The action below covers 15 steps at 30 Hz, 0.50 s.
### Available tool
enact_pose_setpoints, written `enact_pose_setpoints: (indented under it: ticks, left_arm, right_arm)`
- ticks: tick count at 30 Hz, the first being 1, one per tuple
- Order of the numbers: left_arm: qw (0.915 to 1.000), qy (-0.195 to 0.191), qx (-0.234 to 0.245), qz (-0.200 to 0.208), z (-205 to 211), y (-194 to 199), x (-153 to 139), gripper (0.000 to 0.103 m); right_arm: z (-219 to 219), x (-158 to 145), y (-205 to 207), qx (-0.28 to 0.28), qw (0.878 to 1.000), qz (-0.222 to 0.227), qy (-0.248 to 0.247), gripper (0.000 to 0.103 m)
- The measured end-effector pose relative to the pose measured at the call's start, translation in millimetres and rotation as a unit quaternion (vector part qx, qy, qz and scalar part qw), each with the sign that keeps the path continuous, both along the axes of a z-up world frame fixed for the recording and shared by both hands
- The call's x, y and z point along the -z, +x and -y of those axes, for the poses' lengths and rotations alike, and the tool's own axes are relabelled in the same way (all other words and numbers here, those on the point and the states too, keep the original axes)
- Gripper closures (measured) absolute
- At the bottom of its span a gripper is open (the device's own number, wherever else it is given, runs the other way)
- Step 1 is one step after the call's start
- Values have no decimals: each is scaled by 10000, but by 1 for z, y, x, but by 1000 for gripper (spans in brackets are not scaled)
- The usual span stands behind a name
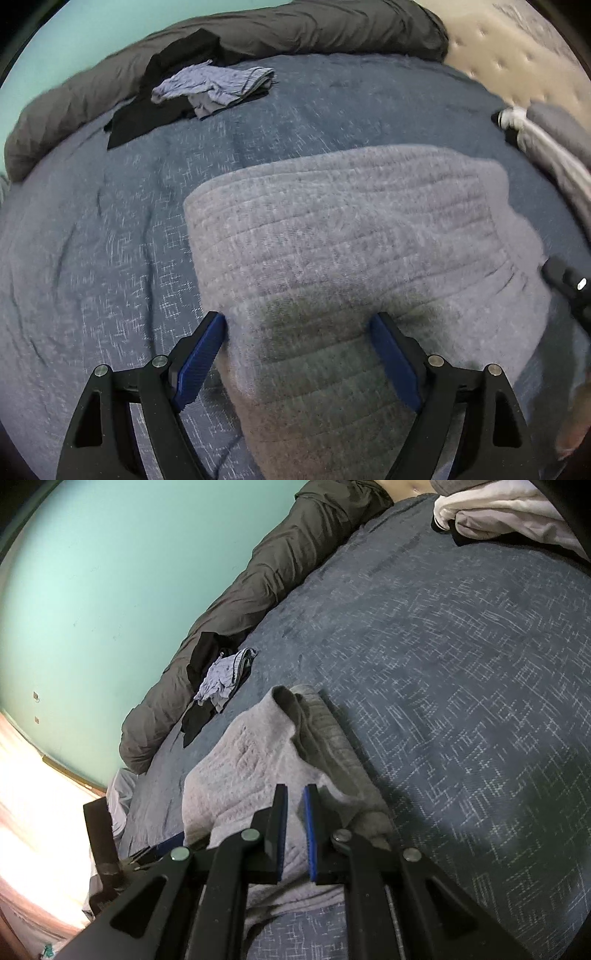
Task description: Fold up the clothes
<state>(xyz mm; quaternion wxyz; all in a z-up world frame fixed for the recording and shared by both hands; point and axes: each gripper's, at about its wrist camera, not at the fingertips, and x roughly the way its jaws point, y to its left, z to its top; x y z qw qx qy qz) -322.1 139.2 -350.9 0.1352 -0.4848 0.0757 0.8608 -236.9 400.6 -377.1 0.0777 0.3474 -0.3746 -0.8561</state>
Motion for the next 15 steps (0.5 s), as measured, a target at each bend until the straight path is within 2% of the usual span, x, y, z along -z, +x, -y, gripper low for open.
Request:
enact_pose_setpoints:
  ticks: [1, 3, 7, 11, 15]
  left_arm:
    - [10000, -7, -10, 35, 0, -1, 2, 18]
    - [9999, 54, 21, -84, -2, 0, -12, 18]
    - [9993, 339, 179, 44, -18, -3, -30, 18]
    - [9989, 179, 437, 10, -49, -13, -31, 18]
    - [9984, 71, 527, 207, -73, -41, -22, 19]
  right_arm:
    - [-1, 0, 1, 26, 10000, -4, -8, 95]
    - [-4, 0, 2, 64, 10000, -16, -46, 95]
    - [-8, 1, 4, 82, 9999, -37, -133, 95]
    - [-8, 0, 5, 76, 9999, -46, -112, 95]
    - [-13, 2, 6, 93, 9999, -42, -86, 95]
